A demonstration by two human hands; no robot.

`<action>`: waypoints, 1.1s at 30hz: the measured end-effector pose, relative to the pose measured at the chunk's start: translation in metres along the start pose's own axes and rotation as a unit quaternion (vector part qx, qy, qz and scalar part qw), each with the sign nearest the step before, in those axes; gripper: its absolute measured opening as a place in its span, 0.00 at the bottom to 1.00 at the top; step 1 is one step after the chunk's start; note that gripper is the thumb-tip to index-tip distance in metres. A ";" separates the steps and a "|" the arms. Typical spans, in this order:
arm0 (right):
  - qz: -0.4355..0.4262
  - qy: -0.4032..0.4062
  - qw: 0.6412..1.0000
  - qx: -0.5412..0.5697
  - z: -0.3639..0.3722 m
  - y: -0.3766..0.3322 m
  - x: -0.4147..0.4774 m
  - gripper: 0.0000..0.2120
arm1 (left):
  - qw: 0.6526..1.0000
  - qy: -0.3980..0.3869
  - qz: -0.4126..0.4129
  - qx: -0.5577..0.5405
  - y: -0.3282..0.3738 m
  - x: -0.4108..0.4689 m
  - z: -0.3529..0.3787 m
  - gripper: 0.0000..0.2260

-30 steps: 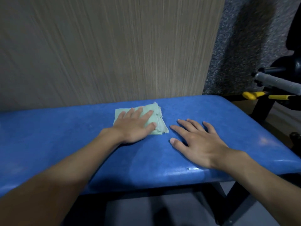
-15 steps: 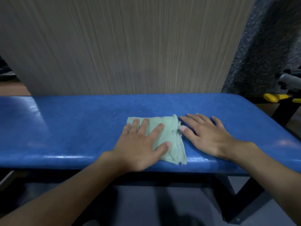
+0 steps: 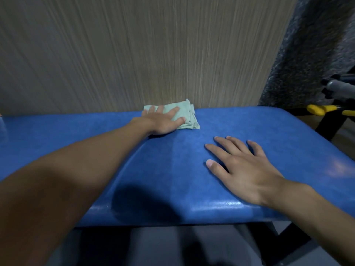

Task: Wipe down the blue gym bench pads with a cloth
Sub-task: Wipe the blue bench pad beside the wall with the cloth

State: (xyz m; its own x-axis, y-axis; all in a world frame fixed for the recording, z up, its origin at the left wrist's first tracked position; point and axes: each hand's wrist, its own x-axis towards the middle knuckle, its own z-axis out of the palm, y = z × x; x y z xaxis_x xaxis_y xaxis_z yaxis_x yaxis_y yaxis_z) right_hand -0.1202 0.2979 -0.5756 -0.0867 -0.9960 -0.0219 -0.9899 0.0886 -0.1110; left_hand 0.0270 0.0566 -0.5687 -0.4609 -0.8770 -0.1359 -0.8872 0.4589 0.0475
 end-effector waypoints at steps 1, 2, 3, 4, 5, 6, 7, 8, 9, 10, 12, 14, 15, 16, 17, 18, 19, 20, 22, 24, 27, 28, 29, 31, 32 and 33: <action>0.000 -0.002 1.000 0.002 0.000 0.000 0.000 0.33 | 1.000 -0.002 0.002 0.000 0.000 -0.003 0.002 0.39; 0.000 -0.002 1.000 0.004 0.001 0.000 0.000 0.32 | 1.000 -0.002 0.006 0.002 0.001 -0.008 0.004 0.37; 0.001 -0.001 1.000 0.005 0.001 0.000 0.000 0.32 | 1.000 -0.001 0.010 0.003 0.002 -0.017 0.006 0.35; 0.002 -0.001 1.000 0.007 0.001 0.001 0.001 0.32 | 1.000 -0.001 0.017 0.005 0.003 -0.027 0.008 0.33; 0.003 -0.002 1.000 0.009 0.001 0.001 0.001 0.31 | 1.000 -0.001 0.025 0.006 0.005 -0.040 0.011 0.32; 0.002 -0.004 1.000 0.010 0.001 0.001 0.001 0.31 | 0.999 -0.001 0.033 0.009 0.007 -0.056 0.014 0.31; 0.002 -0.004 1.000 0.011 0.001 0.001 0.001 0.31 | 0.999 0.001 0.041 0.014 0.010 -0.073 0.018 0.30; 0.002 -0.004 1.000 0.013 0.001 0.002 0.001 0.30 | 0.999 0.005 0.048 0.020 0.012 -0.091 0.022 0.30; 0.004 -0.002 1.000 0.015 0.001 0.002 0.002 0.29 | 0.998 0.009 0.055 0.025 0.014 -0.109 0.025 0.30; 0.004 0.001 1.000 0.018 0.001 0.002 0.002 0.28 | 0.998 0.012 0.060 0.028 0.015 -0.126 0.028 0.30; 0.003 0.007 1.000 0.027 0.000 0.002 0.001 0.28 | 0.997 0.015 0.072 0.037 0.017 -0.161 0.033 0.32; 0.004 0.007 0.999 0.035 -0.004 0.001 -0.001 0.27 | 0.996 0.021 0.079 0.043 0.019 -0.192 0.038 0.36; 0.005 0.009 0.999 0.035 -0.006 0.000 -0.001 0.26 | 0.996 0.024 0.079 0.045 0.019 -0.205 0.039 0.38; 0.005 0.016 0.999 0.033 -0.008 -0.001 -0.001 0.26 | 0.996 0.026 0.078 0.045 0.020 -0.213 0.041 0.39; 0.004 0.026 0.999 0.031 -0.009 -0.002 -0.001 0.27 | 0.996 0.027 0.076 0.042 0.021 -0.218 0.041 0.40; 0.005 0.033 0.999 0.032 -0.010 -0.002 0.000 0.28 | 0.996 0.026 0.073 0.038 0.021 -0.219 0.041 0.40; 0.006 0.032 0.999 0.033 -0.010 -0.002 0.002 0.29 | 0.997 0.023 0.071 0.035 0.021 -0.216 0.040 0.40; 0.007 0.023 0.999 0.031 -0.009 -0.002 0.004 0.29 | 0.997 0.021 0.068 0.033 0.020 -0.210 0.038 0.40; 0.007 -0.004 1.000 0.014 -0.003 -0.001 0.009 0.31 | 0.997 0.014 0.066 0.036 0.016 -0.187 0.034 0.37; 0.005 -0.013 1.000 0.003 0.001 0.001 0.011 0.32 | 0.997 0.008 0.060 0.043 0.011 -0.156 0.030 0.32; 0.002 -0.015 1.000 0.001 0.002 0.001 0.011 0.33 | 0.998 0.012 0.045 0.041 0.002 -0.102 0.023 0.31; 0.002 -0.015 1.000 0.001 0.002 0.001 0.011 0.33 | 0.998 0.014 0.041 0.038 0.000 -0.084 0.020 0.31; 0.002 -0.015 1.000 0.001 0.002 0.001 0.010 0.33 | 0.999 0.017 0.037 0.034 -0.002 -0.066 0.017 0.31; 0.002 -0.013 1.000 0.001 0.001 0.000 0.010 0.32 | 0.999 0.014 0.026 0.034 -0.007 -0.034 0.010 0.32; 0.001 -0.012 1.000 0.001 0.001 0.000 0.010 0.31 | 0.999 0.011 0.021 0.029 -0.008 -0.021 0.005 0.35; 0.001 -0.012 1.000 0.001 0.001 0.000 0.010 0.31 | 1.000 0.009 0.016 0.021 -0.010 -0.012 0.002 0.37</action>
State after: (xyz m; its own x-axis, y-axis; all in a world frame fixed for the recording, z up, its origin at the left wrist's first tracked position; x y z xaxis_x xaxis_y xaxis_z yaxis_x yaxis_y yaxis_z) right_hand -0.1210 0.2881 -0.5765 -0.0868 -0.9952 -0.0457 -0.9893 0.0915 -0.1137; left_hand 0.0410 0.0627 -0.5694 -0.4900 -0.8638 -0.1175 -0.8703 0.4924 0.0092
